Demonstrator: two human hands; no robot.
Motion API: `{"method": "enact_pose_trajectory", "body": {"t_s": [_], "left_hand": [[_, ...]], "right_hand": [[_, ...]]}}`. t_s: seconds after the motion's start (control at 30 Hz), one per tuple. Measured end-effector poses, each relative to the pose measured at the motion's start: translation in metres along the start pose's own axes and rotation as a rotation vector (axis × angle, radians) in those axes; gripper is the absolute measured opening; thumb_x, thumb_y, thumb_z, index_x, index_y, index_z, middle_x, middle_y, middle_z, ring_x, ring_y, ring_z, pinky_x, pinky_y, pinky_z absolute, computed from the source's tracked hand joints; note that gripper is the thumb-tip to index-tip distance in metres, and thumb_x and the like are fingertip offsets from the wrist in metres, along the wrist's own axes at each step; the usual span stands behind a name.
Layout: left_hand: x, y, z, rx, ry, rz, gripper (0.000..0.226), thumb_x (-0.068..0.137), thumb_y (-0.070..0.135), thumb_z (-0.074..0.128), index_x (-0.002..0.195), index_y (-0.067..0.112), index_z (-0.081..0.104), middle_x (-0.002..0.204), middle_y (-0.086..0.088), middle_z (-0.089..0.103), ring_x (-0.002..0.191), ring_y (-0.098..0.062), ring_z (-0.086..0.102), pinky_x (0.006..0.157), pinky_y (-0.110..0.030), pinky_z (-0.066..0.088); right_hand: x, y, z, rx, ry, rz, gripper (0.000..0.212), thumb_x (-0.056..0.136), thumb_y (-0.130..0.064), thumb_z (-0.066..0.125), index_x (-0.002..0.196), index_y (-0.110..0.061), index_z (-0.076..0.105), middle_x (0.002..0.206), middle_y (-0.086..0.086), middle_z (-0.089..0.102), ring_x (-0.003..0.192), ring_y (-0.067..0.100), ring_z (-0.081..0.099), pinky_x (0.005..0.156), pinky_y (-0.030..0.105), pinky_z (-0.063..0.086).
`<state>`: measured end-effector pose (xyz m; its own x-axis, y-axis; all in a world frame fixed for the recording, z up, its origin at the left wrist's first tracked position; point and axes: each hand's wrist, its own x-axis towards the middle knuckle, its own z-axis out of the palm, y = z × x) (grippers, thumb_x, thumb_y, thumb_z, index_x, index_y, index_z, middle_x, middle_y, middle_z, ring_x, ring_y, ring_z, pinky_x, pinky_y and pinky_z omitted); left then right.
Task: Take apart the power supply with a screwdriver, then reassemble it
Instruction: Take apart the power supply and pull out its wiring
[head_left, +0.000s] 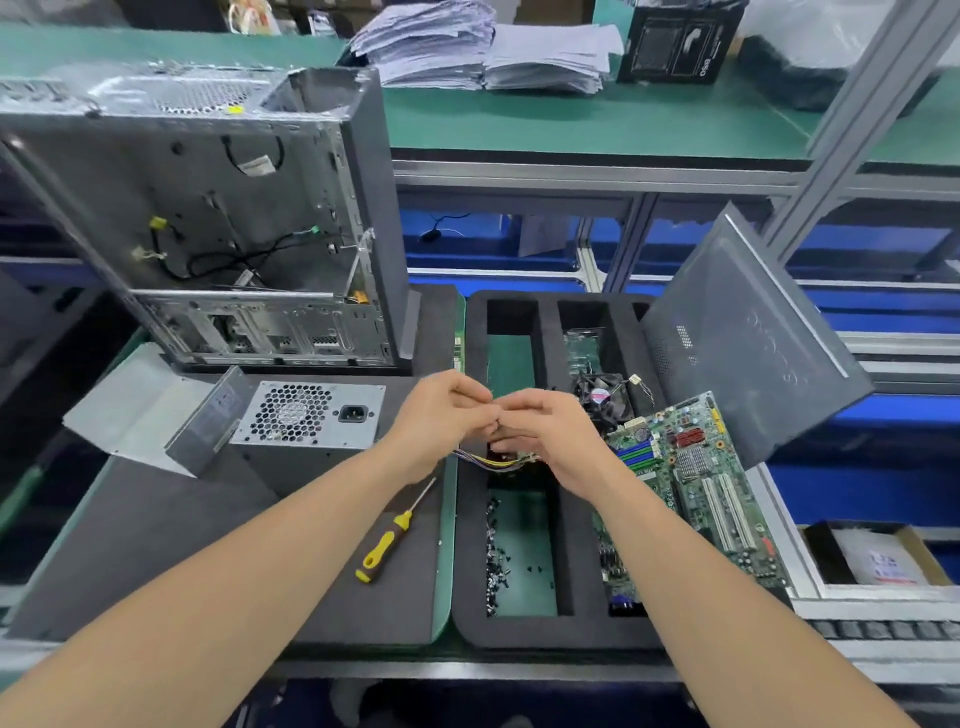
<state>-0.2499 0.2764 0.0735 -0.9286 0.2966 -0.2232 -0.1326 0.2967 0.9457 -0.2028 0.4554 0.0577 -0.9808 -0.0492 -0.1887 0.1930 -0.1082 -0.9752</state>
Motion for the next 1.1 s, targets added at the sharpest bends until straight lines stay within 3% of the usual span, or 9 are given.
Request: {"method": "enact_pose_trajectory", "body": {"t_s": [0.13,0.37,0.57,0.67,0.77,0.83,0.9,1.0,1.1], "left_hand": [[-0.004,0.020,-0.027,-0.021,0.029,0.055,0.029,0.081,0.022,0.088,0.099,0.014,0.066,0.086,-0.010,0.079,0.086,-0.029,0.078,0.093,-0.058,0.059],[-0.018,0.042,-0.088,0.001,-0.009,0.131,0.031,0.079,0.019,0.088,0.093,0.009,0.062,0.087,-0.014,0.079,0.088,-0.032,0.078,0.096,-0.057,0.058],[-0.018,0.038,-0.136,-0.219,-0.136,0.102,0.014,0.097,-0.005,0.066,0.104,0.003,0.057,0.098,-0.026,0.076,0.091,-0.034,0.077,0.086,-0.039,0.063],[-0.013,0.032,-0.165,-0.165,-0.068,0.120,0.022,0.097,-0.015,0.053,0.107,0.003,0.061,0.102,-0.018,0.078,0.093,-0.031,0.077,0.081,-0.033,0.062],[-0.005,0.020,-0.197,0.155,0.091,0.133,0.031,0.095,-0.008,0.056,0.106,0.019,0.068,0.104,0.003,0.079,0.101,-0.015,0.074,0.090,-0.033,0.057],[-0.001,0.008,-0.219,0.335,0.139,0.064,0.026,0.099,0.007,0.059,0.103,0.030,0.069,0.109,0.014,0.073,0.104,-0.005,0.067,0.084,-0.027,0.051],[0.003,-0.006,-0.237,0.359,0.071,-0.095,0.017,0.104,0.018,0.058,0.104,0.032,0.068,0.110,0.014,0.068,0.098,-0.005,0.065,0.076,-0.025,0.049],[0.003,-0.026,-0.252,0.068,-0.137,-0.337,0.013,0.106,0.016,0.057,0.112,0.016,0.069,0.100,-0.001,0.079,0.088,-0.015,0.076,0.074,-0.029,0.057],[-0.002,-0.041,-0.258,-0.140,-0.256,-0.433,0.017,0.106,0.018,0.059,0.112,0.007,0.070,0.102,-0.009,0.080,0.087,-0.015,0.077,0.073,-0.029,0.061]], "right_hand": [[0.006,-0.014,0.012,0.039,-0.038,-0.193,0.019,0.098,-0.004,0.071,0.115,-0.002,0.076,0.102,0.025,0.077,0.093,0.037,0.076,0.081,0.039,0.063],[0.025,-0.037,0.052,-0.104,-0.054,-0.388,0.008,0.096,-0.003,0.073,0.103,-0.006,0.076,0.090,0.014,0.079,0.081,0.030,0.077,0.072,0.037,0.063],[0.044,-0.043,0.092,-0.130,-0.078,-0.399,0.007,0.098,0.003,0.067,0.100,-0.003,0.069,0.087,0.008,0.077,0.077,0.023,0.075,0.070,0.033,0.062],[0.052,-0.042,0.111,-0.104,-0.084,-0.374,0.005,0.099,0.006,0.064,0.103,0.004,0.066,0.090,0.017,0.077,0.080,0.029,0.076,0.072,0.037,0.063],[0.059,-0.040,0.129,-0.132,-0.085,-0.348,0.005,0.100,0.006,0.063,0.103,0.005,0.066,0.090,0.019,0.075,0.080,0.027,0.073,0.072,0.036,0.061],[0.063,-0.039,0.140,-0.206,-0.080,-0.336,0.005,0.099,0.004,0.064,0.102,0.001,0.068,0.089,0.019,0.074,0.079,0.024,0.072,0.073,0.037,0.061],[0.067,-0.040,0.152,-0.325,-0.075,-0.320,0.005,0.099,-0.001,0.068,0.099,-0.005,0.071,0.086,0.014,0.074,0.078,0.021,0.071,0.074,0.040,0.062],[0.071,-0.041,0.174,-0.548,-0.107,-0.295,0.008,0.097,-0.008,0.072,0.095,-0.015,0.073,0.080,0.003,0.074,0.072,0.018,0.070,0.075,0.037,0.060],[0.073,-0.044,0.200,-0.786,-0.156,-0.330,0.008,0.095,-0.013,0.075,0.093,-0.021,0.074,0.086,-0.006,0.074,0.079,0.012,0.068,0.078,0.025,0.055]]}}
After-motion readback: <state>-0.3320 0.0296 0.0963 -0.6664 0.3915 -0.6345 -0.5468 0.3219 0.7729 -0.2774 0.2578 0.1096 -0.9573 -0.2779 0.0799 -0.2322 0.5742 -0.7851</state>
